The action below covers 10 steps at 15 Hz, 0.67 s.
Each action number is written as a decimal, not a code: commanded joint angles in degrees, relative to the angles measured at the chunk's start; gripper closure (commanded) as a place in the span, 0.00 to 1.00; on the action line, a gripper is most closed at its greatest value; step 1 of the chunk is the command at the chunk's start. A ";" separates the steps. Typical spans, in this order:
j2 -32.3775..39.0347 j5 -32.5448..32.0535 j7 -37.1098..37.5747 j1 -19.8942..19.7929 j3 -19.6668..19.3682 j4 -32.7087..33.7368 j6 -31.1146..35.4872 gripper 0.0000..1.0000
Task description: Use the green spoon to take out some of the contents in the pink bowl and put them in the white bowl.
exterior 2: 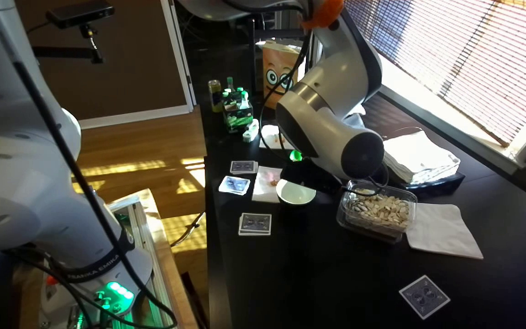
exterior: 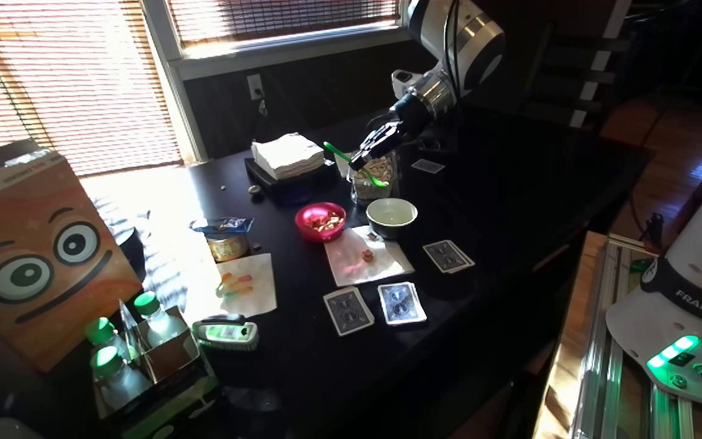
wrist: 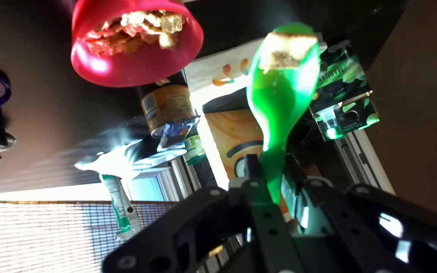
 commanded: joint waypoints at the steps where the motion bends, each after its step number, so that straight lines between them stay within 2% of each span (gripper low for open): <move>1: -0.08 3.10 -5.07 -1.03 -2.47 -0.80 -7.77 0.96; 10: 3.59 5.54 -9.07 -2.62 -5.94 0.59 -21.71 0.96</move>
